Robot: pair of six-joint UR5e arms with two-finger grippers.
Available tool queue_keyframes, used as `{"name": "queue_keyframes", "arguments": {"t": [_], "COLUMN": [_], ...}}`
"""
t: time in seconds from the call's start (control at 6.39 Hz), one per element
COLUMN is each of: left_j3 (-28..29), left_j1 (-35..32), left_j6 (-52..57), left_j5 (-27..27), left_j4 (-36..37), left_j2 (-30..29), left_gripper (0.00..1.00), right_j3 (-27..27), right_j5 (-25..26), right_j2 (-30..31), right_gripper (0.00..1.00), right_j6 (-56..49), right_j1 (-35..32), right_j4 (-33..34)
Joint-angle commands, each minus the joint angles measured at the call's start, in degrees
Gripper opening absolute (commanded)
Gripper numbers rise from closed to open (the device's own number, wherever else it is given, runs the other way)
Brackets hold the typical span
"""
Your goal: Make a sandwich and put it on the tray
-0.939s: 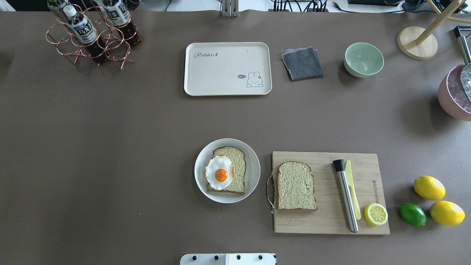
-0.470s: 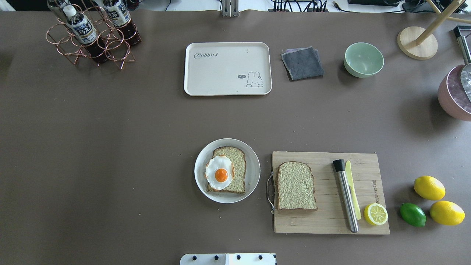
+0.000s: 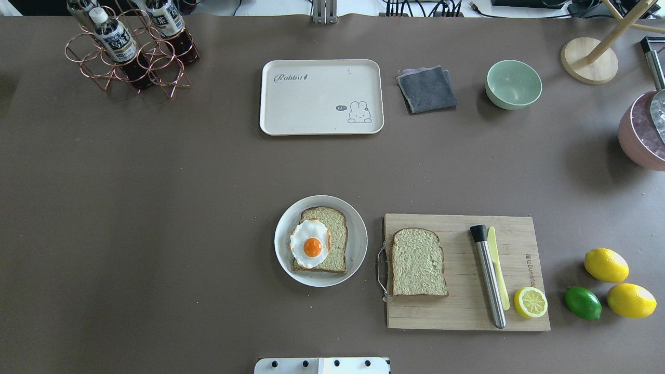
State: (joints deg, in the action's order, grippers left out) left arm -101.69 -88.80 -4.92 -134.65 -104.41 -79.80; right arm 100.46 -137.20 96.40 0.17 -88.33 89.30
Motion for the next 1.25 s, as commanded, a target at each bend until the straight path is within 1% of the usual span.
{"name": "queue_keyframes", "arguments": {"t": [0.0, 0.63, 1.1], "left_j3": [0.3, 0.4, 1.8], "left_j1": [0.0, 0.0, 0.0], "left_j6": [0.0, 0.0, 0.1], "left_j5": [0.0, 0.1, 0.1], "left_j4": [0.0, 0.0, -0.1], "left_j2": [0.0, -0.1, -1.5], "left_gripper": [0.98, 0.98, 0.98], "right_j3": [0.0, 0.1, 0.3], "right_j5": [0.0, 0.0, 0.0], "right_j2": [-0.2, -0.4, -0.5], "right_gripper": [1.0, 1.0, 1.0], "right_j6": [0.0, 0.0, 0.1], "right_j1": [0.0, 0.0, 0.0], "right_j4": [0.0, 0.0, 0.0]}}
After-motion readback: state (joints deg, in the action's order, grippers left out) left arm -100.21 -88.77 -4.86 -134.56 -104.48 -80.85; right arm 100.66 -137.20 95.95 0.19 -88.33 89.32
